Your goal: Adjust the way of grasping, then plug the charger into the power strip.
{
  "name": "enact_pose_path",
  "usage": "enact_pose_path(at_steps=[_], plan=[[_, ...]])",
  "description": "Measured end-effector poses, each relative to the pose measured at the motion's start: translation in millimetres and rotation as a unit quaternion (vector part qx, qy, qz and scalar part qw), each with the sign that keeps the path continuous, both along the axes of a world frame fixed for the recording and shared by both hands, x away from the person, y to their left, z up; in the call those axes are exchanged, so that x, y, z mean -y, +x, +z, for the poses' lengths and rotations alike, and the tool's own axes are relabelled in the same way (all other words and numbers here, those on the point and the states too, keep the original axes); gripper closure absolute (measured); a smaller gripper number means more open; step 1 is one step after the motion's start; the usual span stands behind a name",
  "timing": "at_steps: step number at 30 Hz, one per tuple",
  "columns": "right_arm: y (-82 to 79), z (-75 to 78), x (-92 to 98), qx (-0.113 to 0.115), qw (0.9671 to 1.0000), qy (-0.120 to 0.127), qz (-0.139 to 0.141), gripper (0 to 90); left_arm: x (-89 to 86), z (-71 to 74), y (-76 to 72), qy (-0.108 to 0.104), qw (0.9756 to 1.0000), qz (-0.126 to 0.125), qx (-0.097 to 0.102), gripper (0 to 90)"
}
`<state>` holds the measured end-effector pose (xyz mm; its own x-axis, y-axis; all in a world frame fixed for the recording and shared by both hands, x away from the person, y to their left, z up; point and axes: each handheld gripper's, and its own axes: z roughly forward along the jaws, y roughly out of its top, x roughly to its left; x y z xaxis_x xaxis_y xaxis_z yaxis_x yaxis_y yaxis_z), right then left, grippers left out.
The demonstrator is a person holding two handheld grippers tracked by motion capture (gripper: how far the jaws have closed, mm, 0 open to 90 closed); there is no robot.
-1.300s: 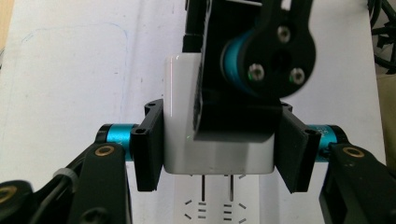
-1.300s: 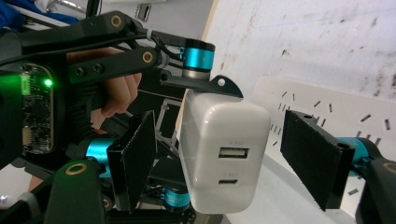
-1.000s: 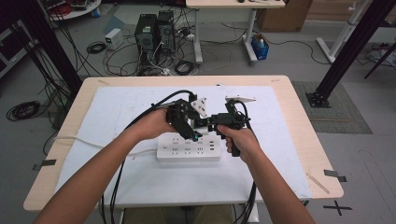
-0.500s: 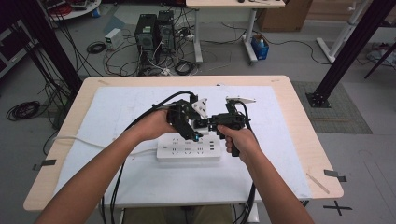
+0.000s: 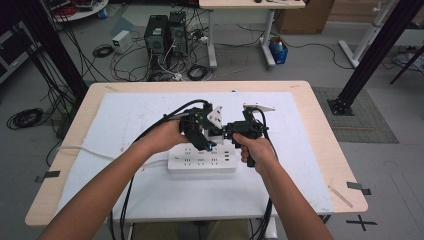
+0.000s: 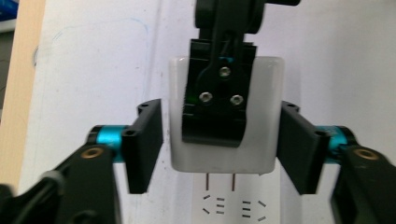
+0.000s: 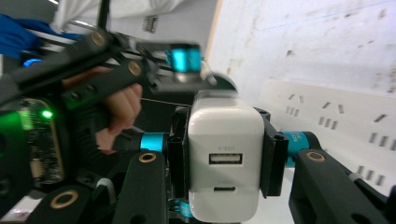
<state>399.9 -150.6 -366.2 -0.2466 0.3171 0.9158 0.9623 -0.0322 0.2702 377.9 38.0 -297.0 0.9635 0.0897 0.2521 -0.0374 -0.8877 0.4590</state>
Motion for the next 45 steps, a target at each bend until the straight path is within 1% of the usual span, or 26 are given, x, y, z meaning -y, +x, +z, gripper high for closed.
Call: enact_pose_path(at_steps=[1, 3, 4, 6, 7, 8, 10, 12, 13, 14, 15, 17, 19, 20, 26, 27, 31, 32, 33, 35, 36, 38, 39, 41, 44, 45], plan=[[-0.1, 0.2, 0.4, 0.001, 1.0, -0.002, -0.002, 62.3, -1.6, 0.5, 0.6, 0.0, 1.0, 0.001, 0.002, 34.9], [0.1, 1.4, 2.8, 0.004, 0.9999, 0.008, -0.007, 62.3, -4.0, 1.3, 1.7, -0.001, 1.0, 0.009, 0.002, 32.1], [0.5, 1.8, 4.7, 0.007, 0.9999, 0.007, -0.01, 62.3, -5.3, 1.7, 2.2, -0.003, 0.9999, 0.012, 0.0, 28.6], [0.8, 1.6, 7.1, 0.009, 0.9999, 0.0, -0.014, 62.3, -7.5, 2.4, 2.7, -0.005, 0.9999, 0.015, -0.001, 28.6], [0.7, 1.7, 9.0, 0.01, 0.9998, -0.004, -0.017, 62.3, -12.9, 4.0, 3.6, -0.012, 0.9997, 0.022, -0.004, 28.5], [0.7, 1.8, 10.4, 0.011, 0.9998, -0.006, -0.018, 62.3, -16.1, 4.9, 4.1, -0.012, 0.9996, 0.025, -0.006, 28.4], [1.0, 3.0, 14.8, 0.016, 0.9996, -0.014, -0.02, 62.3, -22.4, 5.3, 4.7, -0.011, 0.9991, 0.037, -0.016, 23.8], [1.6, 5.1, 18.8, 0.023, 0.9993, -0.018, -0.023, 62.3, -26.8, 5.7, 5.1, -0.008, 0.9989, 0.041, -0.021, 23.4], [1.8, 7.2, 20.7, 0.023, 0.9992, -0.022, -0.024, 62.3, -33.4, 6.5, 5.6, -0.008, 0.9983, 0.049, -0.031, 23.4], [2.0, 8.6, 22.2, 0.027, 0.9991, -0.024, -0.025, 62.3, -33.4, 6.5, 5.6, -0.008, 0.9983, 0.049, -0.031, 23.3], [2.3, 11.7, 25.0, 0.028, 0.9989, -0.029, -0.025, 62.3, -42.7, 8.5, 6.3, -0.008, 0.9972, 0.061, -0.042, 23.2], [2.6, 13.8, 26.8, 0.033, 0.9986, -0.031, -0.028, 62.3, -46.1, 9.2, 6.3, -0.008, 0.9967, 0.067, -0.045, 22.7], [2.9, 20.3, 33.7, 0.037, 0.9981, -0.04, -0.03, 62.3, -62.9, 12.1, 5.0, -0.008, 0.9949, 0.086, -0.053, 22.6], [2.9, 22.2, 35.6, 0.039, 0.9979, -0.044, -0.029, 62.3, -67.3, 12.7, 4.5, -0.007, 0.9945, 0.089, -0.055, 22.6], [2.2, 30.7, 42.8, 0.051, 0.9966, -0.057, -0.028, 62.2, -101.6, 12.4, -0.1, -0.002, 0.9891, 0.127, -0.074, 22.6], [1.9, 32.8, 43.3, 0.052, 0.9964, -0.061, -0.027, 62.2, -107.9, 11.8, -1.3, -0.002, 0.9875, 0.137, -0.078, 22.6], [-0.3, 39.0, 46.2, 0.066, 0.9947, -0.074, -0.028, 62.2, -124.9, 9.9, -2.8, 0.009, 0.9843, 0.154, -0.085, 22.6], [-1.3, 40.4, 46.6, 0.068, 0.9943, -0.078, -0.027, 62.2, -124.9, 9.9, -2.8, 0.009, 0.9843, 0.154, -0.085, 22.6], [-1.3, 40.4, 46.6, 0.068, 0.9943, -0.078, -0.027, 62.2, -129.7, 9.6, -3.4, 0.009, 0.9832, 0.161, -0.085, 22.6], [-5.1, 42.5, 48.0, 0.074, 0.9928, -0.091, -0.025, 62.2, -137.3, 9.1, -4.7, 0.002, 0.9813, 0.173, -0.085, 22.6], [-5.8, 42.9, 48.4, 0.077, 0.9924, -0.092, -0.026, 62.2, -142.2, 8.9, -5.2, 0.003, 0.9805, 0.177, -0.086, 22.6], [-6.4, 44.0, 48.8, 0.076, 0.9924, -0.092, -0.028, 62.2, -144.1, 9.1, -5.0, 0.007, 0.9804, 0.177, -0.086, 22.6], [-6.5, 46.4, 50.1, 0.081, 0.9913, -0.099, -0.03, 62.2, -147.3, 8.6, -5.3, 0.007, 0.9798, 0.18, -0.087, 22.6], [-6.6, 47.8, 50.5, 0.082, 0.9908, -0.103, -0.031, 62.2, -148.4, 8.2, -5.7, 0.004, 0.9793, 0.182, -0.088, 22.6], [-6.7, 51.7, 50.7, 0.094, 0.9878, -0.122, -0.024, 62.2, -152.1, 8.1, -6.5, 0.01, 0.9794, 0.182, -0.087, 22.6], [-6.8, 52.9, 50.1, 0.098, 0.9862, -0.132, -0.02, 62.2, -152.8, 7.3, -7.2, 0.005, 0.9788, 0.184, -0.089, 22.6]])
